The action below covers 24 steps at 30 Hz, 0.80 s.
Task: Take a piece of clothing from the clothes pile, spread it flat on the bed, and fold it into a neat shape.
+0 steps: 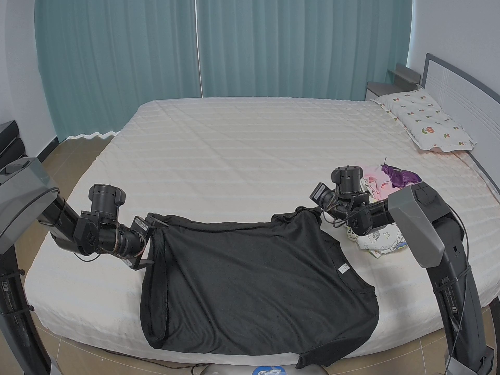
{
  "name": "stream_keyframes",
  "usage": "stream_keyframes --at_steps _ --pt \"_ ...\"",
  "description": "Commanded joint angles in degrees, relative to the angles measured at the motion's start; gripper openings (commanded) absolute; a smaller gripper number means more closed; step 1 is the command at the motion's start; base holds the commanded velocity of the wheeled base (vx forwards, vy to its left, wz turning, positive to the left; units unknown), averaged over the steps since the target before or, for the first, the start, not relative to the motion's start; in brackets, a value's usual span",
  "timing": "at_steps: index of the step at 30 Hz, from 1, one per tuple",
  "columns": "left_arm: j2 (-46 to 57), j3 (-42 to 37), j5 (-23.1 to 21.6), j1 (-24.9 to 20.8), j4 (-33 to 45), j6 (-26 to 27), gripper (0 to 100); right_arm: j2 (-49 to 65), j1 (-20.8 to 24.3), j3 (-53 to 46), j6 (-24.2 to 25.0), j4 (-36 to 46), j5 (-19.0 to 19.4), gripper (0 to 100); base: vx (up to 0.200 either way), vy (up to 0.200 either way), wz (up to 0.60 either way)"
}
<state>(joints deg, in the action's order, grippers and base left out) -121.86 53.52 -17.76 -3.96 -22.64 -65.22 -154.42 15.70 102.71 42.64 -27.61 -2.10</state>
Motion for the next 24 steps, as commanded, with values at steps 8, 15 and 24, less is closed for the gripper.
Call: stream_keyframes --at_steps 8,15,24 --pt "-0.4 -0.08 0.01 -0.08 -0.04 0.0 100 5.44 -4.1 -20.09 -8.28 -8.16 5.88 100 0.0 0.0 0.0" --pt "-0.4 -0.52 -0.08 -0.08 -0.13 0.09 100 5.44 -4.98 -23.96 -6.61 -8.6 7.19 100 0.0 0.0 0.0" --pt "-0.4 -0.52 -0.08 -0.08 -0.13 0.09 100 4.56 -4.63 -24.83 -6.52 -7.9 7.28 0 0.0 0.0 0.0"
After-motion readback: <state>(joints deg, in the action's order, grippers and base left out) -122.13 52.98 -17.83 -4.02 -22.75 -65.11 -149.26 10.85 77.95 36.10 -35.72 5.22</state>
